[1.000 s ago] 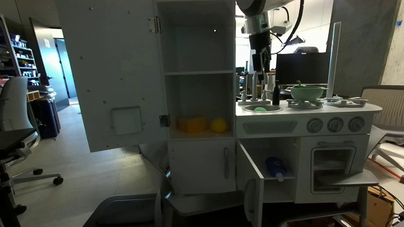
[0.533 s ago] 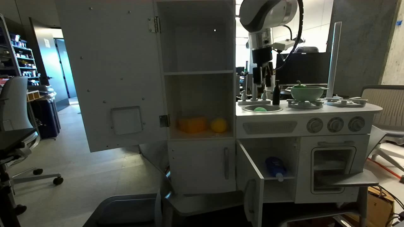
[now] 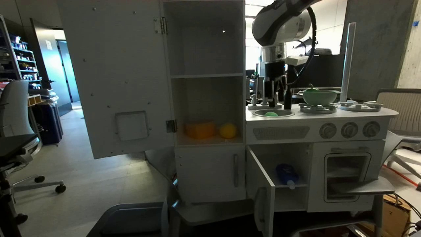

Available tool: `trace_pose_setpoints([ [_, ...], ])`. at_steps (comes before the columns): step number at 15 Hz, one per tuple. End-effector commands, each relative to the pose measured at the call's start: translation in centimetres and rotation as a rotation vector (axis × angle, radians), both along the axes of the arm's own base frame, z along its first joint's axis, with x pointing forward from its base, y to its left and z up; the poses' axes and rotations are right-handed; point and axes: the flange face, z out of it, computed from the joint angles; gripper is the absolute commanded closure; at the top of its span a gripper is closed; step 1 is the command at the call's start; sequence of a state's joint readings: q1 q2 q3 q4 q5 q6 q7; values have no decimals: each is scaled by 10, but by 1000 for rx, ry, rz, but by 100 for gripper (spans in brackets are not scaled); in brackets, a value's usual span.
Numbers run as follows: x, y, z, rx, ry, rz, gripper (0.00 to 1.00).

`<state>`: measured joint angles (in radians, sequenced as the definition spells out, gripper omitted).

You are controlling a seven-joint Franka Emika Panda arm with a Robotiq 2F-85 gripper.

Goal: Put the blue bottle from the counter and green sponge from the sink inside the bottom cabinet, close the cabinet door

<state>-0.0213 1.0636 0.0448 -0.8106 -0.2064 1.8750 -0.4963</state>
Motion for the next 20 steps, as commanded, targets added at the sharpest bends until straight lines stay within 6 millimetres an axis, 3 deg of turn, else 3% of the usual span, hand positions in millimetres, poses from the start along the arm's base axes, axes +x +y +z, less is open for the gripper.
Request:
trace_pose_setpoints([
  [1,2,11,-9,30,17,12,0],
  [12,3,14,-39,24,26,18,0],
  [20,11,12,-46,20,-35,3,0],
])
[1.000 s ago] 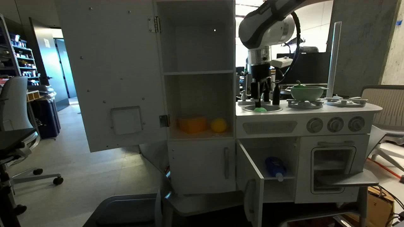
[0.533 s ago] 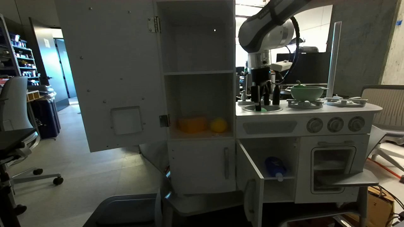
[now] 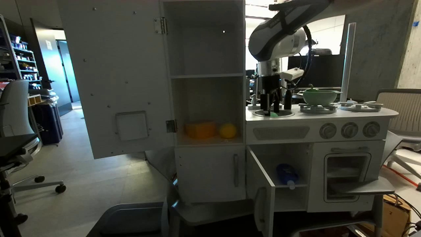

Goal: Put the blue bottle from the counter and green sponge from the sink inside the bottom cabinet, close the cabinet door

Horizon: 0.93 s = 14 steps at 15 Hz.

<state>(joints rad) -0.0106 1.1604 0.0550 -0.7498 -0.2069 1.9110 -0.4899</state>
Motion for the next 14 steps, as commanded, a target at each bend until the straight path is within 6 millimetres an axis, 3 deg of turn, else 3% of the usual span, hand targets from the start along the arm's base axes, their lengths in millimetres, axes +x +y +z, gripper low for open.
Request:
trace_pose_setpoints([
  [1,7,0,-3,6,-35,-7,0],
  [8,5,2,-18,4,-17,-5,0],
  [9,6,2,-20,5,-18,-6,25],
  [10,7,2,-19,4,-27,-8,26],
  [14,9,2,-12,0,-43,-8,58],
])
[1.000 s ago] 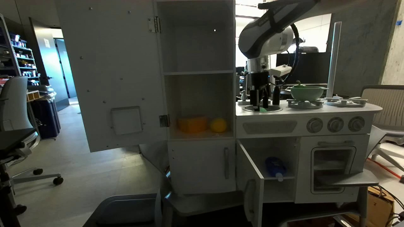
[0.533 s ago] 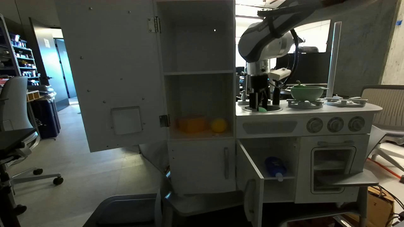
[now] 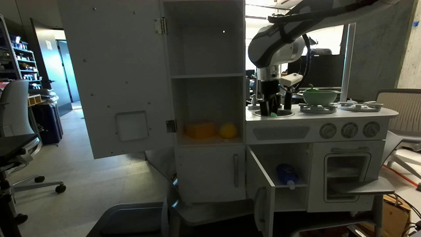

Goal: Put the blue bottle from the counter and green sponge from the sink inside the bottom cabinet, close the cabinet door

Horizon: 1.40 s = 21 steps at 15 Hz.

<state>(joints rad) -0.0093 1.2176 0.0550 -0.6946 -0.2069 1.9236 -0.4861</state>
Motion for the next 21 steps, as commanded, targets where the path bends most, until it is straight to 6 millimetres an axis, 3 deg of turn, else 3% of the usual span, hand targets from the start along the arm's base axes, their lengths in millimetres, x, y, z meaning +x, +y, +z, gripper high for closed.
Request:
trace_pose_setpoints([
  [1,6,1,7,-2,-35,-5,65],
  [6,-1,7,40,-23,25,62,95],
  [15,-15,4,109,-145,115,242,94],
  [21,-26,5,117,-283,169,334,94],
])
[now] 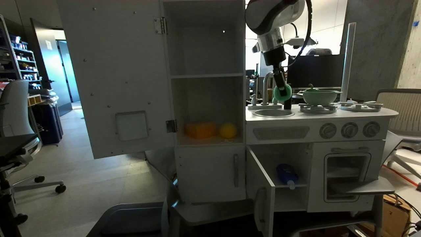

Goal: Put the blue bottle from the counter and green sponge from the sink inside the bottom cabinet, close the cabinet door

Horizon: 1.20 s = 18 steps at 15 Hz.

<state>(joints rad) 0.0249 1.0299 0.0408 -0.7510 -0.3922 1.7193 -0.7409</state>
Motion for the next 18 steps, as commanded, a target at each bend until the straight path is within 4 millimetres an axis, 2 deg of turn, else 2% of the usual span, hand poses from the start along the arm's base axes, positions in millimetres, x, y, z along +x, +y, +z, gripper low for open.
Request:
trace_pose_setpoints([
  [1,-15,6,7,-105,59,78,94],
  [6,-36,13,14,-204,63,174,94],
  [10,-45,1,40,-138,-112,208,94],
  [11,-49,-3,51,-108,-167,209,94],
  [14,-67,-20,66,-71,-244,231,94],
  [16,-86,-23,64,-33,-236,262,94],
  [18,-109,-9,53,14,-202,305,94],
])
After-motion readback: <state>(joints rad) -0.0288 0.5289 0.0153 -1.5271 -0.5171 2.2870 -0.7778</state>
